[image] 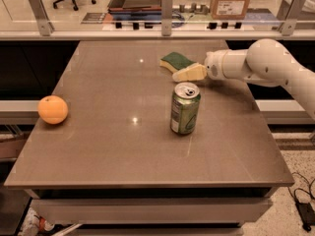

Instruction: Move sponge near orange

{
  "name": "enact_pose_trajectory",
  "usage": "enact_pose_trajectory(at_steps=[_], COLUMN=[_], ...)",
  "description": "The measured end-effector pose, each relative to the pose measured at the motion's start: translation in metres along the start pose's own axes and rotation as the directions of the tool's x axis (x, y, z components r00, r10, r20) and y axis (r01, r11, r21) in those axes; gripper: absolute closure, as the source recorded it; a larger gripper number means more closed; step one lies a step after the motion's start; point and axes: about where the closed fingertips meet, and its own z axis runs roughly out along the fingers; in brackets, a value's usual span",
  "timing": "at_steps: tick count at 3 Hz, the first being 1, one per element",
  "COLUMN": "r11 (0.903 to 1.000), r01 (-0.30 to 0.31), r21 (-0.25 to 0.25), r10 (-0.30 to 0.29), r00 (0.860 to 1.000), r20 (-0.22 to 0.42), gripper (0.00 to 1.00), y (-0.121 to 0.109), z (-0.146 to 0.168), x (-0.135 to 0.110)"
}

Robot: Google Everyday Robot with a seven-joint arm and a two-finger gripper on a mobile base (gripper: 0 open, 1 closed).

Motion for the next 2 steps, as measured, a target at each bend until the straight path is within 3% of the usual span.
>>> enact_pose_trajectory(at_steps=[2], r11=[1.0], r01=[0.0], r21=[-0.009], r10=[0.0], r00=[1.0], r20=[-0.002], gripper=[0.4], y=[0.0038], z=[0.0046], x=[0.0004])
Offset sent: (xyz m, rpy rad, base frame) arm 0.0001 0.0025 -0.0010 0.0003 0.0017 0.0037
